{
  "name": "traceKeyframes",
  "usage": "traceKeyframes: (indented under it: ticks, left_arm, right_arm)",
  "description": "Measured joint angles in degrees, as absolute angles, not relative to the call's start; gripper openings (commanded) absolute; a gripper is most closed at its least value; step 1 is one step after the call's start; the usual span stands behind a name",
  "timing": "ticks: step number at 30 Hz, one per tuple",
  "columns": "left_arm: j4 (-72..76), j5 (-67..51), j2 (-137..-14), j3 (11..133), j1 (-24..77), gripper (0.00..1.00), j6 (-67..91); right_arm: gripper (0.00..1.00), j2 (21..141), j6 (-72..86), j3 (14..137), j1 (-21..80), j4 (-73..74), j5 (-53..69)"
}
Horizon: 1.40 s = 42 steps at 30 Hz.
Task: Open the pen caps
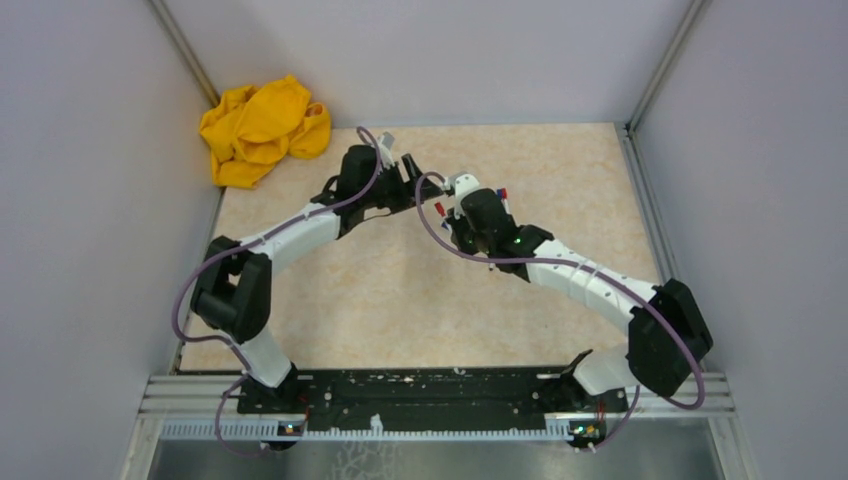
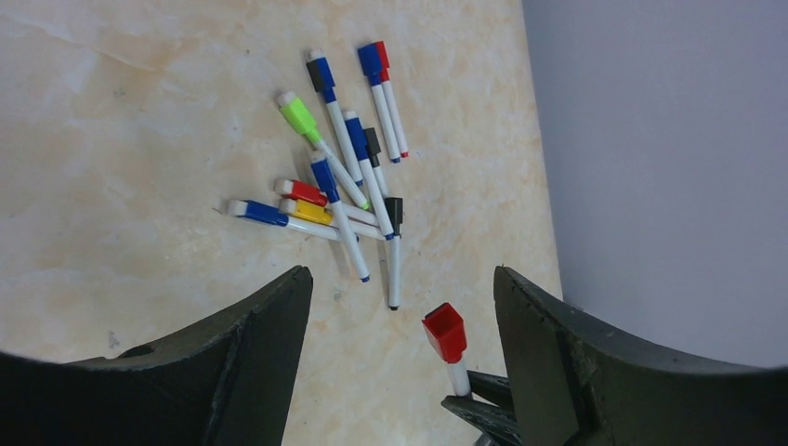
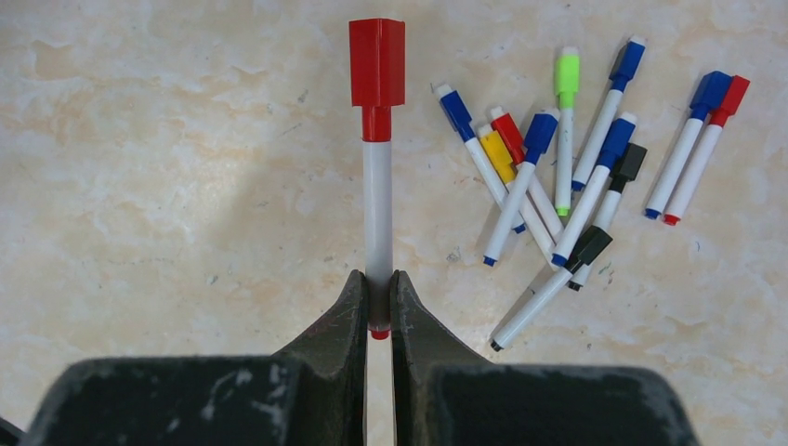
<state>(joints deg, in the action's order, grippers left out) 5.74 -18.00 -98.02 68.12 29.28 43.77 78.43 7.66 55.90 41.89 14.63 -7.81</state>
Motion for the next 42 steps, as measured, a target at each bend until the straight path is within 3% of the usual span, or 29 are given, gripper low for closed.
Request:
traceKeyframes:
  ticks: [31,42]
  left_arm:
    - [6.46,-28.21,-103.18,68.10,29.39,0.59,49.76]
    - [6.44,-28.27,-103.50,68.12,29.54,0.39,49.89]
  right_arm:
    - [0.00,84.88,7.55,57.34,42.83,9.87,-10.81]
    - [0.00,86.91,7.49,57.56,45.06,9.52,-13.39]
